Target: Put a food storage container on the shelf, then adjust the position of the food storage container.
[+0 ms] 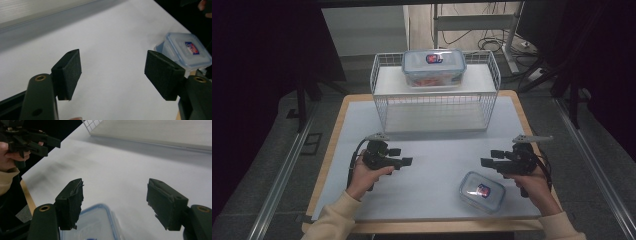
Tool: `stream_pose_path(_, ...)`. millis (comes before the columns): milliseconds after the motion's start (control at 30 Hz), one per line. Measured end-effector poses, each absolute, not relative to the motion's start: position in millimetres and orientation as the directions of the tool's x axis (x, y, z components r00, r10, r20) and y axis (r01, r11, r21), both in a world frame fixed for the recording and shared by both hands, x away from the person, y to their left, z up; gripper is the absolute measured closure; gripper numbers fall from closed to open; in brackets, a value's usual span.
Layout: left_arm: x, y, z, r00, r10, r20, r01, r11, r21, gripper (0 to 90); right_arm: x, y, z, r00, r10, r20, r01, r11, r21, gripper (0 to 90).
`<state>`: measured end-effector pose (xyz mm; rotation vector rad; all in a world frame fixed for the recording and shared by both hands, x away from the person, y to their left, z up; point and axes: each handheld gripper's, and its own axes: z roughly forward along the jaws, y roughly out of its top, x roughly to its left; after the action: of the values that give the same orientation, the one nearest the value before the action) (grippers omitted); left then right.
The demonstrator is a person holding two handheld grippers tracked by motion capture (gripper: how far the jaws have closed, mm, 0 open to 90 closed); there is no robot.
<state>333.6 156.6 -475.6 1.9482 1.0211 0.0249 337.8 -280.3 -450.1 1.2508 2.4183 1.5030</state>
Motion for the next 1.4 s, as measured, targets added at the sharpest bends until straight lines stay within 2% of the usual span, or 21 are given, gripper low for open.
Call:
stream_pose_path(367, 324, 155, -485, 0.663, 0.669, -0.336, 0.643, -0.28, 0.713, 26.7, 308, -288, -445, -0.679, 0.664, 0.315, 0.593, 0.242, 0.768, 32.1)
stream_pose_path(567, 322, 155, -491, 0.662, 0.68, -0.315, 0.642, -0.297, 0.707, 26.1, 297, -282, -447, -0.691, 0.666, 0.279, 0.582, 0.285, 0.762, 37.3)
stream_pose_path(667, 321, 153, -492, 0.663, 0.686, -0.299, 0.637, -0.308, 0.706, 25.9, 287, -278, -449, -0.707, 0.656, 0.264, 0.575, 0.317, 0.754, 53.1)
stream_pose_path(800, 321, 152, -495, 0.66, 0.689, -0.3, 0.643, -0.312, 0.699, 26.0, 269, -269, -449, -0.757, 0.617, 0.214, 0.54, 0.407, 0.737, 78.8)
stream_pose_path(900, 320, 154, -496, 0.657, 0.691, -0.3, 0.645, -0.31, 0.699, 26.1, 259, -263, -450, -0.778, 0.6, 0.187, 0.52, 0.447, 0.728, 88.2)
stream_pose_path(1233, 320, 159, -499, 0.641, 0.697, -0.321, 0.66, -0.287, 0.694, 26.2, 222, -244, -480, -0.859, 0.487, 0.157, 0.469, 0.628, 0.621, 89.7)
stream_pose_path(1400, 320, 159, -500, 0.643, 0.695, -0.321, 0.661, -0.293, 0.69, 26.1, 222, -248, -485, -0.856, 0.497, 0.144, 0.477, 0.649, 0.592, 89.8)
